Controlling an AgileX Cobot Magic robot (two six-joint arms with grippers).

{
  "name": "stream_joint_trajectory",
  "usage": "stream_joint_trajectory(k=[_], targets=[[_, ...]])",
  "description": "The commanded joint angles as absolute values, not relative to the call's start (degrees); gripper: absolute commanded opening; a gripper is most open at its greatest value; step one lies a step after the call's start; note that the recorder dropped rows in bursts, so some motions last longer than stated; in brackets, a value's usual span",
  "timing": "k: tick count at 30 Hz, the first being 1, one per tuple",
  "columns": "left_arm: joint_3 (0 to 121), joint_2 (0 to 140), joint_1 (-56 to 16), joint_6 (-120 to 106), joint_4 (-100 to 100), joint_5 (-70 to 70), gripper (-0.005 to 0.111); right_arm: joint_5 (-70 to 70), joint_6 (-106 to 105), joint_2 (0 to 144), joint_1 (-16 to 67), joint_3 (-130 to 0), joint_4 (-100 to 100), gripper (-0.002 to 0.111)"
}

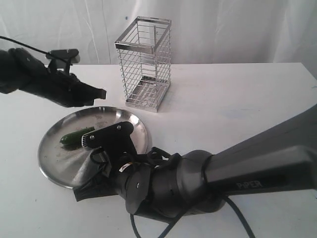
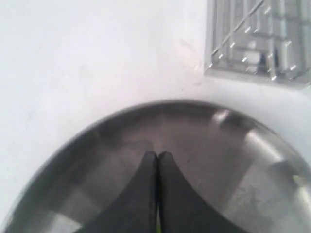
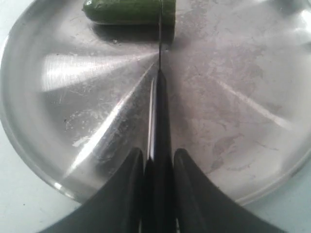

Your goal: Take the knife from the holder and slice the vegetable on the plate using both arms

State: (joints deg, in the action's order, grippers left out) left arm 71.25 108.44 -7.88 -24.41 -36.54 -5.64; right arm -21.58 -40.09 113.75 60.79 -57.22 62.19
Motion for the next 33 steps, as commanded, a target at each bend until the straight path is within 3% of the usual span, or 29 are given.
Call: stream_joint_trajectory(k=[1, 12, 33], targets=[[72.75, 105.67, -7.98, -24.43, -33.95, -9.85, 0.000, -21.13, -40.96, 113.20, 60.51, -57.56, 61.84, 0.000], [71.21, 106.65, -3.74, -20.88, -29.00, -17.67, 0.000, -20.78, -41.24, 113.20, 60.51, -57.56, 62.10, 0.000], [64.46, 106.77, -2.72, -21.25, -29.00, -16.13, 0.000, -13.57, -43.74, 113.56, 57.04, -59.87, 62.24, 0.000]])
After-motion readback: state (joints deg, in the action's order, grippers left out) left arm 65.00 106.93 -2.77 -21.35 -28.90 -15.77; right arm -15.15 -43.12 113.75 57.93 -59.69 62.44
